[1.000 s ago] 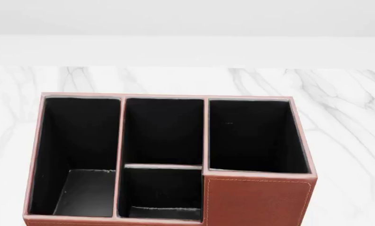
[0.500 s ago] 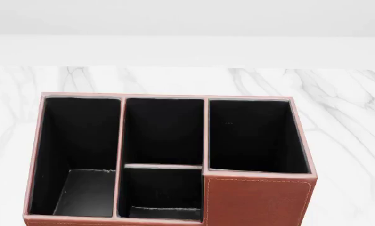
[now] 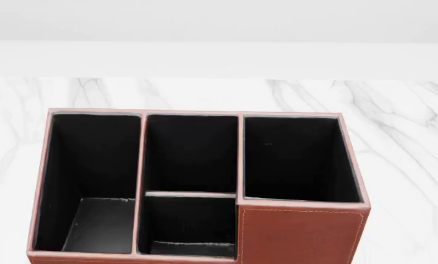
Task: Pick up the yellow and white mug and place it to the right of the caddy.
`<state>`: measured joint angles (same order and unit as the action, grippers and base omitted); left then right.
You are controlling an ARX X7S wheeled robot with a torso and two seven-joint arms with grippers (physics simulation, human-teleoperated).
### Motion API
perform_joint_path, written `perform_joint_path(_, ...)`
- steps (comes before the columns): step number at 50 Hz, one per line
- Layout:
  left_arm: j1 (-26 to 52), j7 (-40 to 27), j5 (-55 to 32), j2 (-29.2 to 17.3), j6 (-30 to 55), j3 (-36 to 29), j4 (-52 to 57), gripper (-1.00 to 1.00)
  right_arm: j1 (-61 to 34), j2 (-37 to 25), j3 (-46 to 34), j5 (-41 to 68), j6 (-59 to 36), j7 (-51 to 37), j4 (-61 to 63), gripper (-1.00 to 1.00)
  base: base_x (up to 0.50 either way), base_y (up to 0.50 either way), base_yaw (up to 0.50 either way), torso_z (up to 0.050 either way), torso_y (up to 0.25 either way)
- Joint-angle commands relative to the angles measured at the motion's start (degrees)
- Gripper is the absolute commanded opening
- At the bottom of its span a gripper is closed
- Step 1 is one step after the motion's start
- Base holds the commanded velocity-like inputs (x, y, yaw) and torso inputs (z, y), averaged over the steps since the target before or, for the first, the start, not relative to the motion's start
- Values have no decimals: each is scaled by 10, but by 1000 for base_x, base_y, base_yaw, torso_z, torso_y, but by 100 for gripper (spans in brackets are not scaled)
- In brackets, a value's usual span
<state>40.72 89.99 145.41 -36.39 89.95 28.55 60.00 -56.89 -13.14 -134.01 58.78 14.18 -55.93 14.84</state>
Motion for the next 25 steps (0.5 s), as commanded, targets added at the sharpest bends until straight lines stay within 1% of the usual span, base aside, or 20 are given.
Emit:
perform_joint_path(1,1,0,1,0,0,-2,0,100,10,-3,8,12,10,36,-18,100,0,0,0,0,0)
perform_joint_path(7,3,0,10,4,0,-14,0,100,25,-15,18,29,29,68,-44,100,0,0,0,0,0)
perform_joint_path(25,5,0,15,7,0,-22,0,100,46,-5,23,46,21,97,-91,100,0,0,0,0,0)
